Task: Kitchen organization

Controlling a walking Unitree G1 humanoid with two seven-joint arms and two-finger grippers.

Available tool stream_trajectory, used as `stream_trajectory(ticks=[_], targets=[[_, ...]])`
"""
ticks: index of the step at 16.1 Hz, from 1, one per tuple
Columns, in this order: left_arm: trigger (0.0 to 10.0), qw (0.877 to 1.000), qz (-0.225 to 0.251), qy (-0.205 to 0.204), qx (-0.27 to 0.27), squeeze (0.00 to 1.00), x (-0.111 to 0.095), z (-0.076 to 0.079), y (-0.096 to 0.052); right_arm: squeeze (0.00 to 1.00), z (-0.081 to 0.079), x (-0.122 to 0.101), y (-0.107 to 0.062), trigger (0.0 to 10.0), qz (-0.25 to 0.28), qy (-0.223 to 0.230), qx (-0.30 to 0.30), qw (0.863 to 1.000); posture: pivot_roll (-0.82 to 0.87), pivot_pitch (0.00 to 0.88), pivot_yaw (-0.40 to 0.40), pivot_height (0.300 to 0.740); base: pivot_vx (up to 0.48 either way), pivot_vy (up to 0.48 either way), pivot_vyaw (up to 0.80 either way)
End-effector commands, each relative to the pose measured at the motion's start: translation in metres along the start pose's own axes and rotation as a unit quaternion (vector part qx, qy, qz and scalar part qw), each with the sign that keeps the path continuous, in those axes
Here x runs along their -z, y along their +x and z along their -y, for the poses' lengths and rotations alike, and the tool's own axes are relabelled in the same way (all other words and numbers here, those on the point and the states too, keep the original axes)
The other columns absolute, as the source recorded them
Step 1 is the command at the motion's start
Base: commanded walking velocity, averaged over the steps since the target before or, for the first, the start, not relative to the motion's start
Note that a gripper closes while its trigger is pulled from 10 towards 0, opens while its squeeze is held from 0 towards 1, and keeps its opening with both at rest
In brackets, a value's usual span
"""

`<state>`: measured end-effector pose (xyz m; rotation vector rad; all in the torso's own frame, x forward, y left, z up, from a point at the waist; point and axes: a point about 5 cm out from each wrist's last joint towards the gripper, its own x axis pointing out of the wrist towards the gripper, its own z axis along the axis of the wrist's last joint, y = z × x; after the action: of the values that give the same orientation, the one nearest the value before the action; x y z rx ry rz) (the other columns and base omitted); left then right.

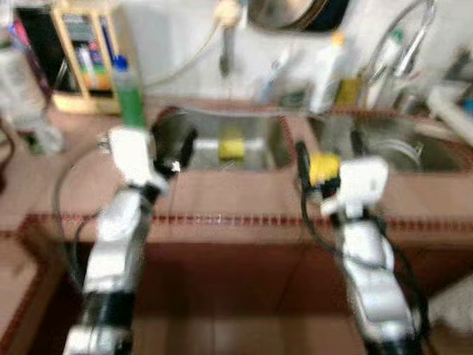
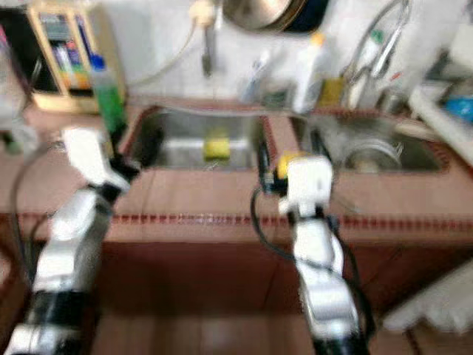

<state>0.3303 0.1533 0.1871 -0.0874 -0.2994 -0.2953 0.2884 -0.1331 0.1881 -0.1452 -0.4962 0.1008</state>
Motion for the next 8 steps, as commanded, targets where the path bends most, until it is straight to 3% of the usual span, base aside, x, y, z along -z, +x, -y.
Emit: stream_trajectory(ticks=[1,8], targets=[[10.0,1.0,-0.006,0.009,0.014,0.0,0.0002,0.0044,0.0014,0.0,0.0003,0.0031,-0.0015,10.0,-0.007,0.0,0.001,1.0,-0.13,0.0,0.003,0.74,0.0,0.0,0.0],[10.0,0.999,0.002,0.022,0.026,0.0,-0.0023,0.008,0.0017,0.0,0.0001,0.0036,-0.0005,10.0,-0.006,-0.001,0.0,1.0,-0.13,0.0,0.003,0.74,0.0,0.0,0.0]])
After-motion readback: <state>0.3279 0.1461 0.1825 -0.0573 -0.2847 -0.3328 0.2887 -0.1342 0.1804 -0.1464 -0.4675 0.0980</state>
